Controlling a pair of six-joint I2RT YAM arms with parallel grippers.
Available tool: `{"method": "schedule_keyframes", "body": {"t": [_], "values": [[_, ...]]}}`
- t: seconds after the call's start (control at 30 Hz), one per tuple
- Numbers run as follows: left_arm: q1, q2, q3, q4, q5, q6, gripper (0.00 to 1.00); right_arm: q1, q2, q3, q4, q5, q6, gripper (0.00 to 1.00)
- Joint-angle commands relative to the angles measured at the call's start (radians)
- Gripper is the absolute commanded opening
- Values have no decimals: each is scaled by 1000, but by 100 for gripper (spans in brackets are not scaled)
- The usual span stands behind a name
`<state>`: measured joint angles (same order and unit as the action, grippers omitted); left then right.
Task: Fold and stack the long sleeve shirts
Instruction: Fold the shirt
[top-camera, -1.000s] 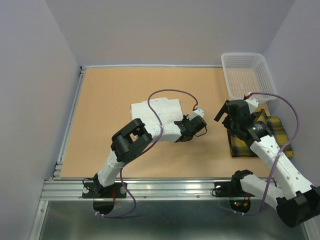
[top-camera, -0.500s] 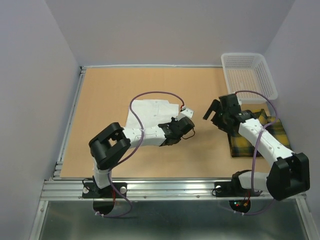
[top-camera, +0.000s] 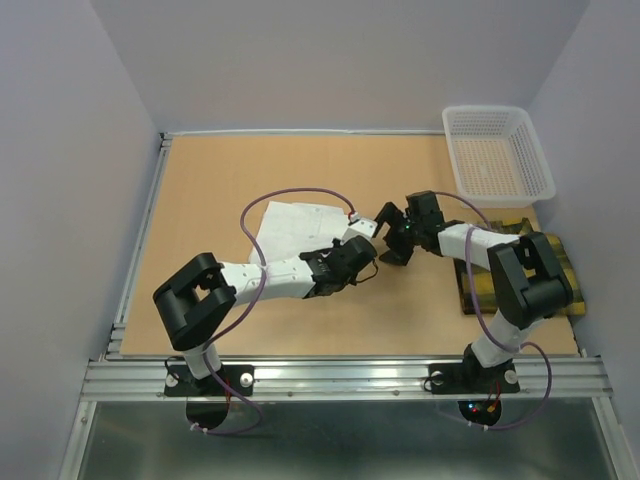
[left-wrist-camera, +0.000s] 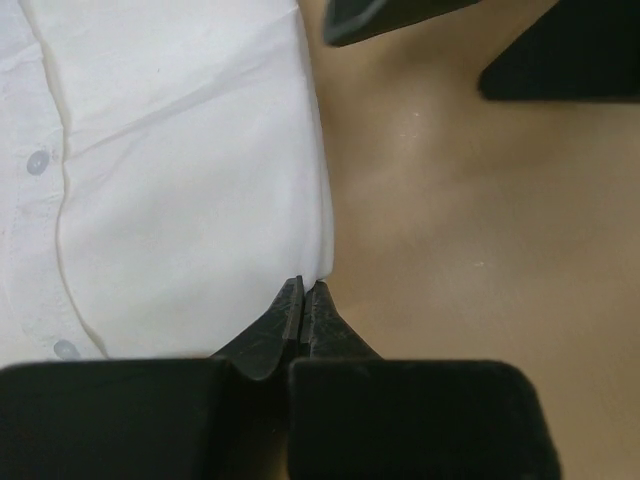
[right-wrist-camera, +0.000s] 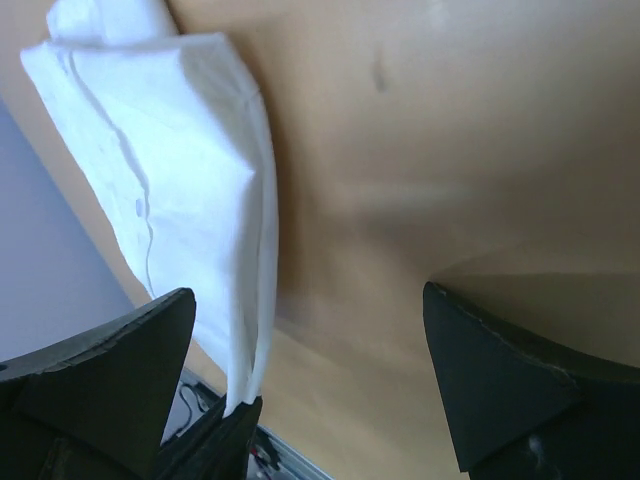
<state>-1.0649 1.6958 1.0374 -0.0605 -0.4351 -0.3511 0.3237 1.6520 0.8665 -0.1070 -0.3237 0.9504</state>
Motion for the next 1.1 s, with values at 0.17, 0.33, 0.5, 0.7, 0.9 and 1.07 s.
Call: {"method": "schedule_keyframes", "body": {"t": [0.17,0.33,0.5,0.7,0.9,1.07], "values": [[-1,-64,12,14,48,-52,0,141,173,3,302,-106,82,98],[-1,-61,21,13,71,-78,0,172,255,8,429,-115,120,90],[-3,-47,26,1,98,-127,4,173,299,-1,489,-110,119,68],[0,-79,24,-65,90,-218,31,170,258,-26,474,-60,36,10],[45,-166,59,-163,68,-230,66,157,221,-8,383,-41,-113,1],[210,-341,17,-202,88,-189,91,135,149,49,199,-48,-283,1]]}}
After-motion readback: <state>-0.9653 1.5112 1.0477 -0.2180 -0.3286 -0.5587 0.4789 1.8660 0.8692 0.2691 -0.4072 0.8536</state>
